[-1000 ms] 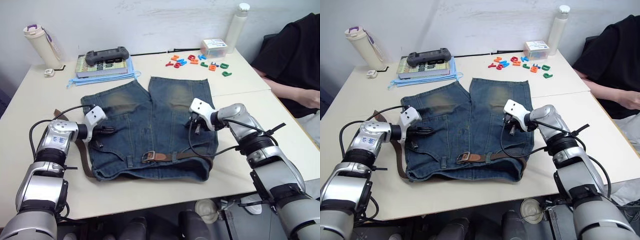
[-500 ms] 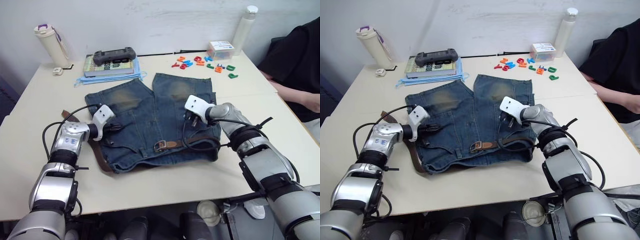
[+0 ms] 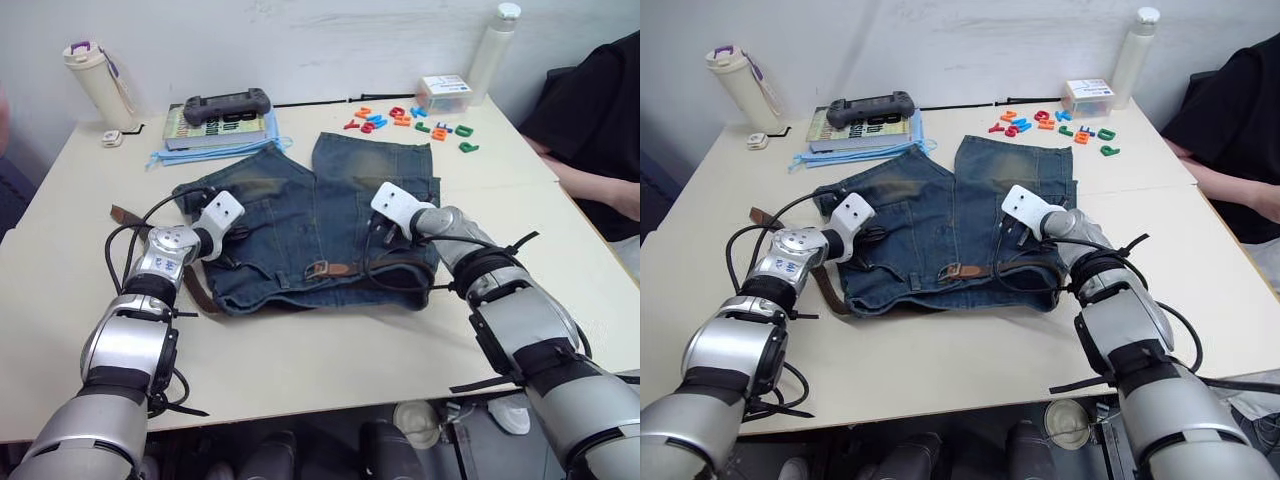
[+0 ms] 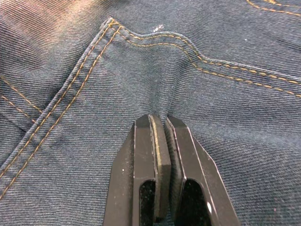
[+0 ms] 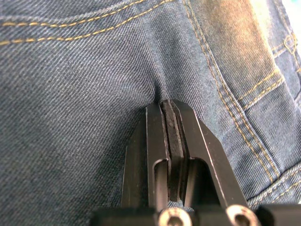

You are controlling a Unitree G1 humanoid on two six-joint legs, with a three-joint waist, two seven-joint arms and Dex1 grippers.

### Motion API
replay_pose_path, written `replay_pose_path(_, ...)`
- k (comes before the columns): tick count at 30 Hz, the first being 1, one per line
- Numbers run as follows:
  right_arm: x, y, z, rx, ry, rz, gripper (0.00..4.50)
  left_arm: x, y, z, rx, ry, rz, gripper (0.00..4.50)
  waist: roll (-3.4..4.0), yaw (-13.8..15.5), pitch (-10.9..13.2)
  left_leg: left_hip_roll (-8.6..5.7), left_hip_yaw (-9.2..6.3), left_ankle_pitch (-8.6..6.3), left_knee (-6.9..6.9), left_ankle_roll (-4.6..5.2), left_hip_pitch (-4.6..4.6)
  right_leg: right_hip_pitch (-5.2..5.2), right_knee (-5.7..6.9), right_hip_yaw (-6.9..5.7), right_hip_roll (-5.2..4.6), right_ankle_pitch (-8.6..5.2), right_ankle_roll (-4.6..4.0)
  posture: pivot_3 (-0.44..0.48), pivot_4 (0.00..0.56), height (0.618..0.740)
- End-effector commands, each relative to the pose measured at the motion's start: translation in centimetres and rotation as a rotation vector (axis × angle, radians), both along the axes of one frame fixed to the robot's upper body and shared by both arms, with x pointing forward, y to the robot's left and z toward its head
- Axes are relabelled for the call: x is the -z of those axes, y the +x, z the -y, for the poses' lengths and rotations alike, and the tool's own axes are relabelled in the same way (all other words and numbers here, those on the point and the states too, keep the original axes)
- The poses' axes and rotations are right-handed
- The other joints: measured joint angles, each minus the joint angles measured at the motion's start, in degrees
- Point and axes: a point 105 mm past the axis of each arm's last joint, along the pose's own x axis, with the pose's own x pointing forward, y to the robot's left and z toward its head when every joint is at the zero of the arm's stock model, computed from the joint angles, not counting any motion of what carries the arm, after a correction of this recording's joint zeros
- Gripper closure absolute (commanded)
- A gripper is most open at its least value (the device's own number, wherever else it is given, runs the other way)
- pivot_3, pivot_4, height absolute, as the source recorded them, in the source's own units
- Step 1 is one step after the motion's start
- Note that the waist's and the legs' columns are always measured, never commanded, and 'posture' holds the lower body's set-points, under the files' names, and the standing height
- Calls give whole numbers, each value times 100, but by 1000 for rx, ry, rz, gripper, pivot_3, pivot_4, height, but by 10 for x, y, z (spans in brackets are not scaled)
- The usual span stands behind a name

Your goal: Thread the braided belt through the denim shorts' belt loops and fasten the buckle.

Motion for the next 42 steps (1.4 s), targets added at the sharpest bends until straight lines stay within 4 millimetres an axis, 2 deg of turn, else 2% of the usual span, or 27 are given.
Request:
replay_pose_path(1,-14,4,20,73,42,45,4444,14,-13,-3,53,-51,-66,4462,0,-7,0,-1,1,1,1,0,-14,-13,1,0,-1,0,0,0,150,738)
replay_pose_path(2,-16,5,19,71,61,50,3838,13,-14,-3,61,-60,-61,4500,0,-11,0,-1,-1,5,4,-2,-32,-27,2,-2,-1,1,1,0,150,738)
replay_pose_path(3,-20,5,18,68,92,50,3512,12,-15,-3,70,-68,-55,4121,1,-15,0,-1,-1,9,4,-3,-36,-30,2,-2,-1,1,1,0,150,738)
replay_pose_path(6,-35,7,16,49,156,74,2069,1,-14,-9,57,-94,-8,2922,1,-59,1,2,-3,9,1,-2,-43,-30,2,-5,0,1,1,0,150,738)
replay_pose_path(7,-44,7,16,41,173,92,1656,-6,-14,-12,54,-112,22,2517,3,-90,4,2,-4,9,0,-2,-43,-30,1,-5,0,1,1,0,150,738)
replay_pose_path(9,-69,6,14,2,256,128,678,-32,-17,-17,55,-204,109,1636,12,-144,24,2,-5,9,-3,-1,-49,-32,0,-5,-1,1,2,0,150,738)
replay_pose_path(10,-77,4,14,-13,279,136,238,-41,-19,-19,59,-235,134,1628,16,-153,33,3,-5,8,-3,0,-58,-41,-1,-4,-2,2,3,0,150,738)
replay_pose_path(11,-83,1,13,-32,291,143,109,-48,-23,-20,63,-255,156,1628,16,-167,34,4,-5,8,0,0,-76,-61,3,-3,-3,2,4,0,150,738)
replay_pose_path(13,-104,-18,1,-104,402,151,109,-69,-37,-21,71,-315,218,1628,16,-206,34,10,-5,9,3,-2,-119,-115,11,-1,-2,3,5,0,150,738)
replay_pose_path(17,-140,-79,-26,-287,621,159,109,-109,-69,-25,45,-500,315,1628,21,-294,37,40,-45,-4,9,-23,-168,-153,0,-3,0,-2,-5,0,150,738)
replay_pose_path(19,-146,-109,-35,-373,680,143,109,-122,-85,-25,39,-613,305,1628,21,-300,37,40,-58,-8,8,-28,-177,-171,2,6,-1,-6,-13,0,150,738)
replay_pose_path(22,-140,-138,-43,-435,714,106,109,-126,-99,-35,-26,-749,267,1628,20,-269,39,18,-58,-8,9,-26,-152,-159,10,-2,0,-5,-11,0,150,738)
replay_pose_path(27,-112,-162,-45,-448,706,39,109,-106,-108,-77,-263,-886,223,1628,9,-115,46,15,-49,-16,-5,-13,-42,-57,-24,6,12,-6,-12,0,150,738)
replay_pose_path(30,-93,-169,-43,-434,664,22,109,-88,-108,-115,-465,-977,225,1628,1,-33,51,7,-50,-16,-2,-13,-43,-56,-24,6,13,-6,-12,0,150,738)
replay_pose_path(32,-82,-170,-41,-415,630,11,109,-76,-109,-132,-554,-993,218,1628,-1,19,50,6,-50,-16,-1,-13,-43,-56,-29,4,13,-5,-11,0,150,738)
replay_pose_path(42,-58,-171,-36,-339,623,-27,109,-36,-97,-164,-788,-1043,136,1628,-37,42,61,4,-56,-17,0,-10,-43,-43,-43,-3,11,-3,-8,0,150,738)
